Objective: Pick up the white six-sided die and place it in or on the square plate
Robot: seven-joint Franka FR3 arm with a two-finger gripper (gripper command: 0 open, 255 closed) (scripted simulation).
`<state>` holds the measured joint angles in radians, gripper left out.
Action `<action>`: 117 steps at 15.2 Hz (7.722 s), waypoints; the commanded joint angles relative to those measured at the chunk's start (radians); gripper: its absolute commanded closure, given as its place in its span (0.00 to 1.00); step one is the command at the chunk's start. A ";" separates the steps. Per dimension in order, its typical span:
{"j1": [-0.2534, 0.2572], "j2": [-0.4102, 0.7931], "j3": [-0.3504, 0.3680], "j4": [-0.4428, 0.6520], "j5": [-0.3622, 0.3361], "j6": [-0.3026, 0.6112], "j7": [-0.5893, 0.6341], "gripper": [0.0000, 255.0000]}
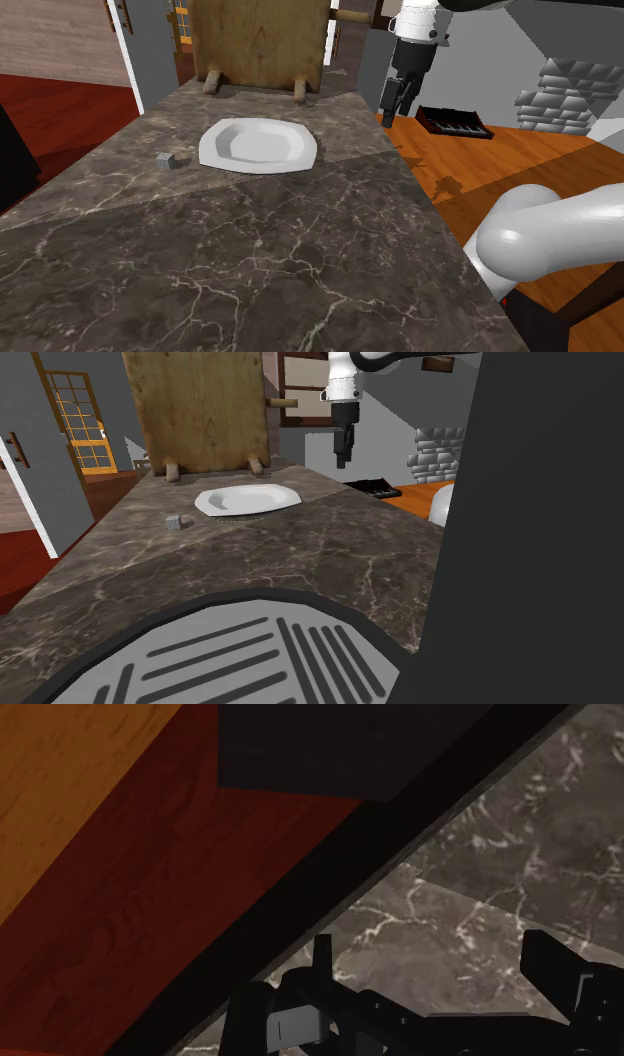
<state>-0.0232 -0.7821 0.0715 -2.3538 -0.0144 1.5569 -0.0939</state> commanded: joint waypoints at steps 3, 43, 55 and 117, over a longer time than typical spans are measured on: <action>0.011 0.030 0.044 0.018 0.030 0.012 0.054 0.00; 0.287 1.207 0.597 1.067 -0.274 0.033 1.036 0.00; 0.280 1.202 0.598 1.039 -0.272 0.057 1.038 1.00; -0.019 0.665 0.510 0.495 0.038 0.181 0.664 0.00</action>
<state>-0.0424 -0.1172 0.5816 -1.8592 0.0236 1.7383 0.5706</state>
